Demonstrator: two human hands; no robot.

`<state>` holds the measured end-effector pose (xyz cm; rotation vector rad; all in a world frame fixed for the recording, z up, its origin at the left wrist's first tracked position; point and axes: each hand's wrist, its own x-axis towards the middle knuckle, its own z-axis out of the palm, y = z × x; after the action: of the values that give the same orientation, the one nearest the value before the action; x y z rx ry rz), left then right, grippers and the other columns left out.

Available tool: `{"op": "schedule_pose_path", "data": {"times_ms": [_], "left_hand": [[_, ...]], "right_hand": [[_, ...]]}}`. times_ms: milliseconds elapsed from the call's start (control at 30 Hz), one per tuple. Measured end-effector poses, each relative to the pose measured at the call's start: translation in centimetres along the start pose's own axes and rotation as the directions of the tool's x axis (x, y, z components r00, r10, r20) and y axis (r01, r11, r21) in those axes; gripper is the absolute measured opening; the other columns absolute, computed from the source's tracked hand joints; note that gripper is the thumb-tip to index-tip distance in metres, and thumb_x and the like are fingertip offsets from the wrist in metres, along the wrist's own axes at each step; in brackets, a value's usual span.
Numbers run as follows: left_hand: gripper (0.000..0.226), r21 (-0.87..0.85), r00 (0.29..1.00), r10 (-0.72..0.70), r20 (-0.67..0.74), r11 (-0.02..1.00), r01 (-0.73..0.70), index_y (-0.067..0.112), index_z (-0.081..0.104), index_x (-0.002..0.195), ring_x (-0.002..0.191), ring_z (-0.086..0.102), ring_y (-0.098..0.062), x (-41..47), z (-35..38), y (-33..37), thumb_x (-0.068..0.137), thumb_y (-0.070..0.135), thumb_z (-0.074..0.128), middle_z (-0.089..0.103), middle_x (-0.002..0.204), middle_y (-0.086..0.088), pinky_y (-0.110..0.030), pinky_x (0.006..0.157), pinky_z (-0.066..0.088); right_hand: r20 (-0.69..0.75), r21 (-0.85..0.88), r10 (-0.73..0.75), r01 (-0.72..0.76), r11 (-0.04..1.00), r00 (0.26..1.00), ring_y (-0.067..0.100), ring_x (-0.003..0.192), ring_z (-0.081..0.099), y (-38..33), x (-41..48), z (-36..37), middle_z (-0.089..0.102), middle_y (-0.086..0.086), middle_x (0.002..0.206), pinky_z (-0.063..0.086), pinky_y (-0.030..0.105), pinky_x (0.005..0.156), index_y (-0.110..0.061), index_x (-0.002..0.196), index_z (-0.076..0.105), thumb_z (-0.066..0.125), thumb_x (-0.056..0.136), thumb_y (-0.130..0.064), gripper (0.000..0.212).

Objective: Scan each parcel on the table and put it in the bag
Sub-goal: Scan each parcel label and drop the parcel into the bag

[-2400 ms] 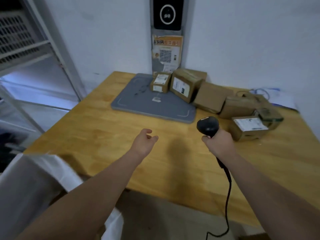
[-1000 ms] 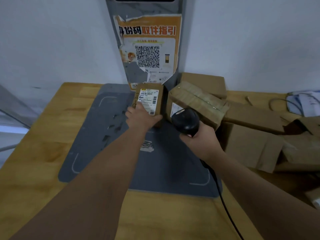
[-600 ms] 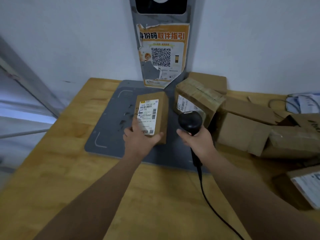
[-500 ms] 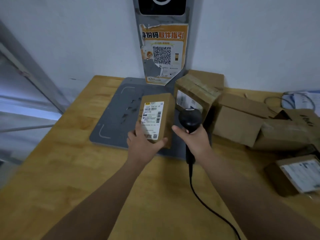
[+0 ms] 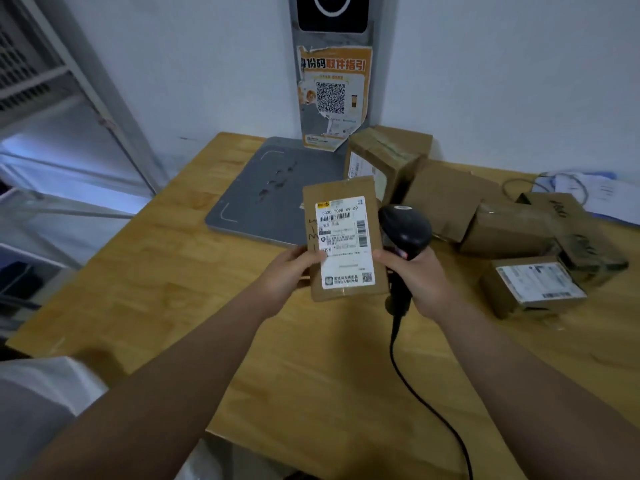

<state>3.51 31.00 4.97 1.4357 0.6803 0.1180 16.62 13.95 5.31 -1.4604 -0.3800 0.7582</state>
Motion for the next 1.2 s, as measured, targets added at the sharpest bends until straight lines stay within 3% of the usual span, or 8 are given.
{"op": "schedule_pose_path", "data": {"times_ms": [67,167,267,333,400,600,733,1200], "left_hand": [[0.027,-0.006,0.998,-0.037,0.049,0.999,0.037,0.014,0.062,0.12,0.098,0.069,-0.017,-0.4,-0.3,-0.7,0.094,0.021,0.06,0.074,0.106,0.002,-0.03,0.082,0.053],[0.038,0.046,0.998,-0.028,-0.057,0.998,0.031,0.01,0.06,0.123,0.099,0.068,-0.017,-0.7,-0.2,-1.7,0.088,0.022,0.069,0.071,0.111,-0.001,-0.028,0.079,0.055],[0.047,0.023,0.983,-0.04,-0.181,0.999,0.045,0.007,0.057,0.125,0.1,0.066,-0.016,-0.4,-0.2,-2.9,0.084,0.02,0.074,0.068,0.112,-0.002,-0.023,0.072,0.053],[0.047,0.029,0.976,-0.053,-0.213,0.998,0.061,0.005,0.057,0.124,0.099,0.064,-0.016,-0.1,-0.2,-3.5,0.083,0.019,0.075,0.067,0.109,-0.001,-0.022,0.07,0.052],[0.045,0.04,0.972,-0.052,-0.23,0.997,0.063,0.005,0.058,0.123,0.096,0.064,-0.013,0.0,0.0,-4.0,0.083,0.018,0.075,0.067,0.106,0.0,-0.021,0.068,0.051],[0.033,0.011,0.959,-0.042,-0.281,0.999,0.047,0.01,0.055,0.111,0.094,0.062,-0.017,-0.1,0.7,-4.5,0.084,0.014,0.074,0.064,0.099,0.002,-0.019,0.064,0.049],[0.03,0.044,0.955,-0.038,-0.294,0.998,0.053,0.014,0.054,0.108,0.096,0.06,-0.017,0.0,0.7,-4.5,0.085,0.015,0.073,0.063,0.103,0.0,-0.024,0.072,0.049],[0.045,0.089,0.943,-0.036,-0.33,0.994,0.069,0.004,0.054,0.125,0.1,0.059,-0.02,-0.6,0.6,-4.6,0.085,0.015,0.072,0.062,0.106,-0.002,-0.026,0.074,0.049]], "right_hand": [[-0.031,-0.042,0.035,-0.037,0.998,0.999,0.023,0.099,0.07,0.4,-1.0,-0.5,0.075,0.004,0.102,0.054,0.04,0.089,-0.015,0.111,0.068,0.073,0.083,-0.016,0.028],[-0.198,-0.201,0.041,-0.082,0.976,0.979,0.012,0.094,0.064,0.9,-1.9,-0.5,0.069,-0.006,0.102,0.053,0.03,0.078,-0.019,0.116,0.06,0.076,0.081,-0.029,0.039],[-0.21,-0.275,0.036,-0.095,0.957,0.977,0.012,0.061,0.056,0.9,-3.4,0.2,0.061,-0.002,0.07,0.047,0.026,0.06,-0.014,0.086,0.062,0.075,0.082,-0.027,0.019],[-0.18,-0.273,0.051,-0.1,0.957,0.982,0.016,0.048,0.05,1.0,-4.5,0.9,0.055,0.005,0.055,0.044,0.027,0.05,-0.01,0.063,0.06,0.073,0.084,-0.022,0.027],[-0.156,-0.255,0.043,-0.082,0.963,0.987,0.017,0.042,0.051,1.1,-5.3,1.8,0.055,0.007,0.049,0.044,0.026,0.045,-0.007,0.058,0.06,0.071,0.085,-0.02,0.032],[-0.133,-0.186,0.1,-0.124,0.975,0.986,0.019,0.041,0.054,1.3,-5.9,2.7,0.058,0.009,0.049,0.046,0.027,0.043,-0.005,0.064,0.062,0.071,0.086,-0.027,0.033],[-0.131,-0.255,0.128,-0.158,0.954,0.983,0.02,0.042,0.052,1.2,-6.1,2.5,0.054,0.009,0.05,0.044,0.026,0.043,-0.008,0.06,0.059,0.065,0.086,-0.016,0.027],[-0.115,-0.246,0.137,-0.162,0.955,0.984,0.021,0.043,0.052,0.9,-6.6,2.7,0.053,0.007,0.048,0.045,0.027,0.047,-0.008,0.058,0.059,0.062,0.083,-0.01,0.026]]}}
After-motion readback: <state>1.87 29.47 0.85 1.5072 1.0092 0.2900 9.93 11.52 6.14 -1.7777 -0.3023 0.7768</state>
